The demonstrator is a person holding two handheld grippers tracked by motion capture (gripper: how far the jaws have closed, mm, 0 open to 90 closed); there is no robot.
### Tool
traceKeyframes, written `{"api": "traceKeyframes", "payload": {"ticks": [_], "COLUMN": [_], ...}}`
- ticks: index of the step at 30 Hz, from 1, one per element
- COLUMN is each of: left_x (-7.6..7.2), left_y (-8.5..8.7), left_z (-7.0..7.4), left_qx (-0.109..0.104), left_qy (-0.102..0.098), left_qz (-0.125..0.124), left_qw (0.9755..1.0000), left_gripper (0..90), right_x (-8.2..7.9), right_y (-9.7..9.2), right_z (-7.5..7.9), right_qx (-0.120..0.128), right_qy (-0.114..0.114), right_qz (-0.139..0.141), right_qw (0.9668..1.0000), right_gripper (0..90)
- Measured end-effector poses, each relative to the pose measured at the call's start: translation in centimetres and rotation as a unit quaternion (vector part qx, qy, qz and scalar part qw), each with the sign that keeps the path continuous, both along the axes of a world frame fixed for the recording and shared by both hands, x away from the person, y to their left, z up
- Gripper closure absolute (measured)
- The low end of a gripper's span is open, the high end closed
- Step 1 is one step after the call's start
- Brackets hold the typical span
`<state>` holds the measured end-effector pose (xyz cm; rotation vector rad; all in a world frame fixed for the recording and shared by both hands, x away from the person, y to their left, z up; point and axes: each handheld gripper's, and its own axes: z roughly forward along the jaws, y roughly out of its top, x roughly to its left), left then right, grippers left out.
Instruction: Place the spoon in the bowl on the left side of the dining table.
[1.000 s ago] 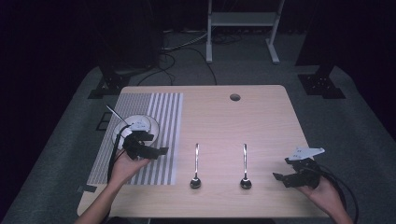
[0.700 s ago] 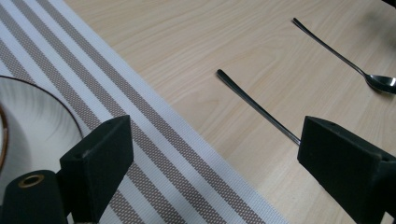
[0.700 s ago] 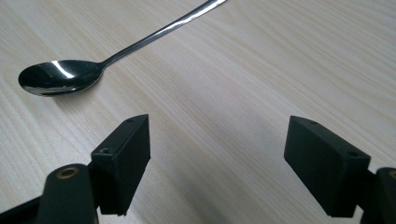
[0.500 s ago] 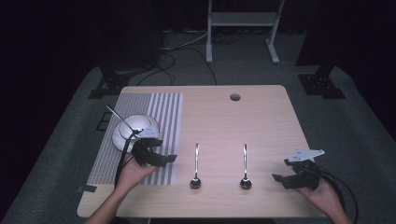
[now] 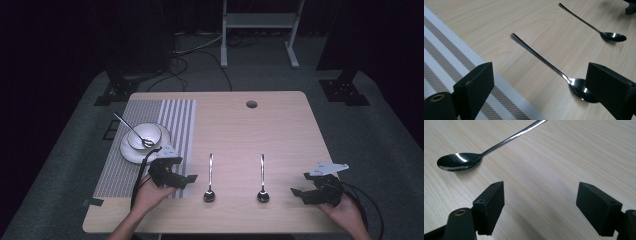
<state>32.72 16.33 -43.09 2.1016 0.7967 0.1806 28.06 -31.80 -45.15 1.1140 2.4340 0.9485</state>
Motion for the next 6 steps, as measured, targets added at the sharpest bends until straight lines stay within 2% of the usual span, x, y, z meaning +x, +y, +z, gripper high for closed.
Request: {"api": "traceKeyframes", "payload": {"ticks": [4, 6], "left_x": [-0.57, -0.74], "left_y": [-0.62, -0.77], "left_z": [-0.64, -0.92], "left_qx": [0.018, 0.017], "left_qy": [-0.001, 0.002], "left_qz": [-0.010, -0.011], "left_qw": [0.9998, 0.9998], "left_gripper": [7.7, 7.7], "right_x": [-0.07, -0.46], "right_y": [-0.12, -0.21], "right_z": [-0.07, 0.02], "right_qx": [0.011, 0.020], "right_qy": [-0.004, -0.011], "right_qz": [-0.004, -0.009], "right_qw": [0.9999, 0.9997], "right_gripper": [21.5, 21.5]}}
